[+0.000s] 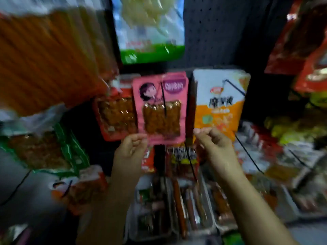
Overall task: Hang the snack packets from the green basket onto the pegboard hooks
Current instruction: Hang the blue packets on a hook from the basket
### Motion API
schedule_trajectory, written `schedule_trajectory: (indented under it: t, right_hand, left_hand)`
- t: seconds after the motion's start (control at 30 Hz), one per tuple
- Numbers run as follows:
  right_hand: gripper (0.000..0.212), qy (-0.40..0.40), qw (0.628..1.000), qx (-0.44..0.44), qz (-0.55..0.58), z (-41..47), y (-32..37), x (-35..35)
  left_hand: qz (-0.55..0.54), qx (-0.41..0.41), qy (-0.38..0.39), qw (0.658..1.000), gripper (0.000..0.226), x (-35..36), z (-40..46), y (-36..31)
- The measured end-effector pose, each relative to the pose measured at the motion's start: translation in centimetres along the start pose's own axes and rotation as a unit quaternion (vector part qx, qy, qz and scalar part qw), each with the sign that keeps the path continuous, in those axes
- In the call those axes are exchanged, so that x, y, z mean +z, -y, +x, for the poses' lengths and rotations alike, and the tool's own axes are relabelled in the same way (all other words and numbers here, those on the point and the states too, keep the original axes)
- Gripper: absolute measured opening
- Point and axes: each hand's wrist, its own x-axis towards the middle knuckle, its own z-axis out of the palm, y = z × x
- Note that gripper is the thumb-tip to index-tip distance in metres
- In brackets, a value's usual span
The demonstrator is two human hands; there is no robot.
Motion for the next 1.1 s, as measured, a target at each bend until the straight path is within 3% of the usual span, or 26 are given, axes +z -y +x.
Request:
schedule_trajectory:
  t: [0.13,0.3,0.57,0.8,1.0,1.1]
  right_hand:
    - [0.013,-0.028,0.997,0.068,-0.022,-8.0,-4.2,-4.9]
    - [0.014,-0.117,0.976,0.163,-0.087,-16.8,-8.6,-12.3]
    - [0.012,-0.247,0.911,0.300,-0.141,-23.8,-20.2,-27.0]
    - [0.015,-0.193,0.850,0.435,-0.226,-29.2,-40.7,-39.9]
    - [0.009,-0.131,0.820,0.476,-0.290,-32.5,-60.4,-46.4]
    - [0.029,-0.074,0.794,0.496,-0.342,-32.3,-68.3,-49.1]
  left_hand:
    - [0.007,-0.080,0.085,0.993,0.024,2.7,-6.4,4.1]
    - [0.038,-0.098,0.242,0.965,0.024,8.5,-13.2,7.6]
    - [0.025,-0.189,0.371,0.909,0.025,22.7,-22.4,18.7]
    - [0.074,-0.287,0.401,0.867,0.019,34.7,-30.8,40.7]
    - [0.167,-0.327,0.415,0.833,0.012,40.2,-35.8,63.1]
    - [0.210,-0.300,0.445,0.817,0.011,43.5,-36.3,71.3]
